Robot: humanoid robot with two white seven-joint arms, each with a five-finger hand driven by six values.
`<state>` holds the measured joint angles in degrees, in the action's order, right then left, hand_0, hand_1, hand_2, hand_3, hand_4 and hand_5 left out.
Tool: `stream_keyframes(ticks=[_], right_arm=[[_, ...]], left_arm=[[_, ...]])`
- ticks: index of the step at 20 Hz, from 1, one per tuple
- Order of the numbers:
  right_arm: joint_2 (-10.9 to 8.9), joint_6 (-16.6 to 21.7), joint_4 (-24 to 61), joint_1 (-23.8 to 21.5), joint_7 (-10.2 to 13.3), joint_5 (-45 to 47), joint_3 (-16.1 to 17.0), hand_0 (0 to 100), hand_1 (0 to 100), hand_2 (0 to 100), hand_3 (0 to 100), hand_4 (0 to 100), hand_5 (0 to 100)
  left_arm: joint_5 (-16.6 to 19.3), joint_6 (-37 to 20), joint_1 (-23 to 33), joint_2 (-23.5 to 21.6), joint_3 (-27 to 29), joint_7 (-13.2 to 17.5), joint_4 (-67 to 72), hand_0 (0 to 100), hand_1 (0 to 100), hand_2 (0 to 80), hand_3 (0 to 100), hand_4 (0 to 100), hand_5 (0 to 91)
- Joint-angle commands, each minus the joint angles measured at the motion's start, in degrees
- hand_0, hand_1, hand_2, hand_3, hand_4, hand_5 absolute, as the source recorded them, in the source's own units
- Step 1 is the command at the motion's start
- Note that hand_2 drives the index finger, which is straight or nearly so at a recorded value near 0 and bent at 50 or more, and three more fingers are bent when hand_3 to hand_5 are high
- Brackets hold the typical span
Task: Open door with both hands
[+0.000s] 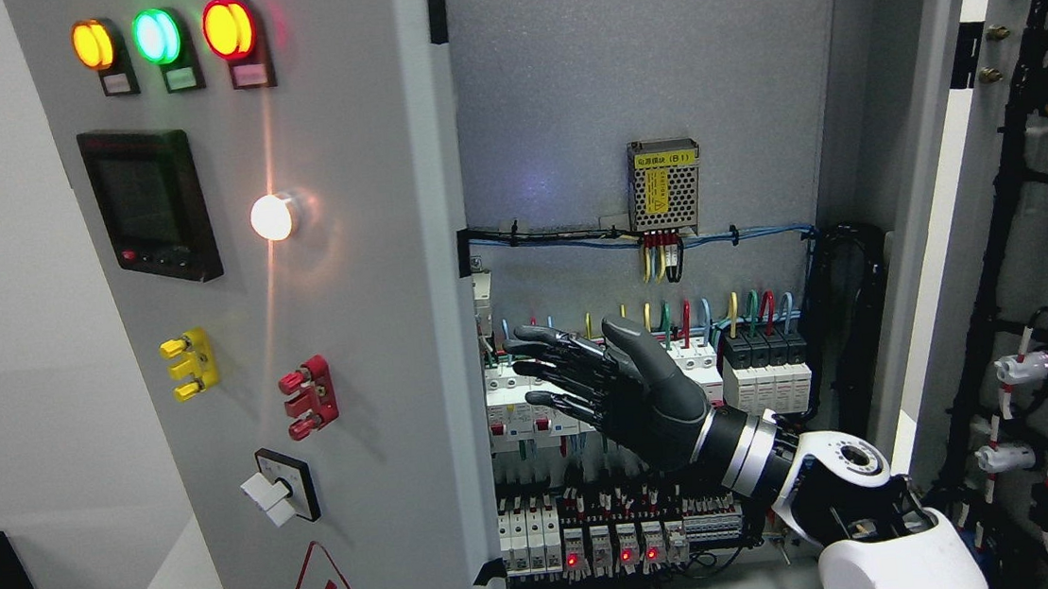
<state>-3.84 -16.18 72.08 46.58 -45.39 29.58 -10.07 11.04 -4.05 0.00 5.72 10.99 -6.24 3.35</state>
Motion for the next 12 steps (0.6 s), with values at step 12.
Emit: stream_keyframes(ticks=[12], right_arm=[[-4.51,0.01,16.95,-8.87,0.04,3.03,-10.76,19,0,0,0,0,0]], left_arm=[[0.03,0.01,1.49,0.0,0.0,-0.01,-0.01,0,0,0.0,0,0,0.0]])
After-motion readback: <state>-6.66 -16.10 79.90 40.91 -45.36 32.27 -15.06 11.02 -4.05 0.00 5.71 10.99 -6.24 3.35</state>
